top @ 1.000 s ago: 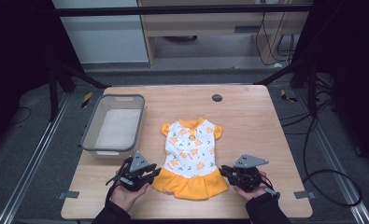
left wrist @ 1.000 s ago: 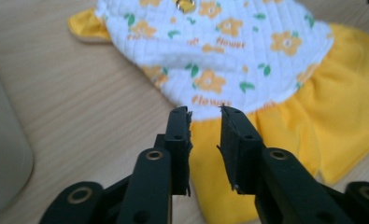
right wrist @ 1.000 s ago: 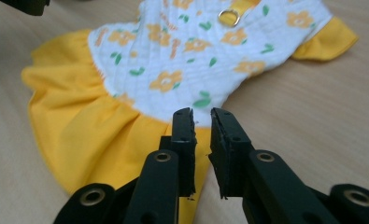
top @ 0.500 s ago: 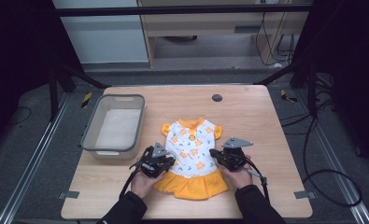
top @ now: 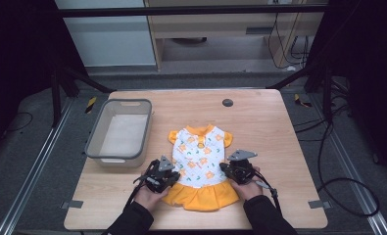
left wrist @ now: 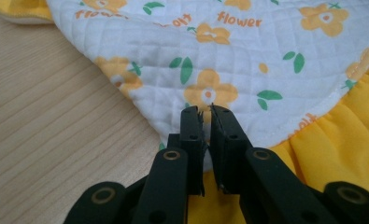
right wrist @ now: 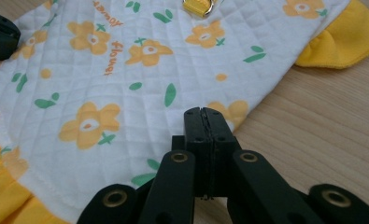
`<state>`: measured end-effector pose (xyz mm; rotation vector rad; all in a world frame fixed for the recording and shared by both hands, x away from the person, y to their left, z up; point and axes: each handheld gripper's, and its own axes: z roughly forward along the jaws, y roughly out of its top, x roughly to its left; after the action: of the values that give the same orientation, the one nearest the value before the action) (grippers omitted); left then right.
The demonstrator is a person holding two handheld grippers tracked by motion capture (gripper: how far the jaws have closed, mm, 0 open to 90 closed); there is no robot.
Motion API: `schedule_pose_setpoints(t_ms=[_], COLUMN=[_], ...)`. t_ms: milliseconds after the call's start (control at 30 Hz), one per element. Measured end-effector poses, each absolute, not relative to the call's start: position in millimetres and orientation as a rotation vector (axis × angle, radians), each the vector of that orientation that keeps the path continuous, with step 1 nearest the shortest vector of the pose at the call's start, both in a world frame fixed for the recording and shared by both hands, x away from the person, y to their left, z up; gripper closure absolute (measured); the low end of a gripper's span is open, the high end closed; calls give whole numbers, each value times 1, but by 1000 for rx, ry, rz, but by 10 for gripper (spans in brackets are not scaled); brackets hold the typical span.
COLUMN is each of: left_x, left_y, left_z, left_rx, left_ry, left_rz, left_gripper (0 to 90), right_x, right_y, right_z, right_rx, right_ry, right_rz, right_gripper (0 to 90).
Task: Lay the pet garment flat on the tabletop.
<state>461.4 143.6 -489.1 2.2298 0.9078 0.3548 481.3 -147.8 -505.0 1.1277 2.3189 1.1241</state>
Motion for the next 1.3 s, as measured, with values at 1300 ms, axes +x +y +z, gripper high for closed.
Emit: schedule_pose_setpoints(t_ms=[1300], left_x=[466], left_y=[148], left_z=[-457], left_rx=[2084], left_ry=[841], left_rz=[354], left_gripper=[588], right_x=[445], right_y=[-174], right_z=[-481], right_rx=[1123], right_ry=[2283], right_rz=[1280], right_gripper=[767])
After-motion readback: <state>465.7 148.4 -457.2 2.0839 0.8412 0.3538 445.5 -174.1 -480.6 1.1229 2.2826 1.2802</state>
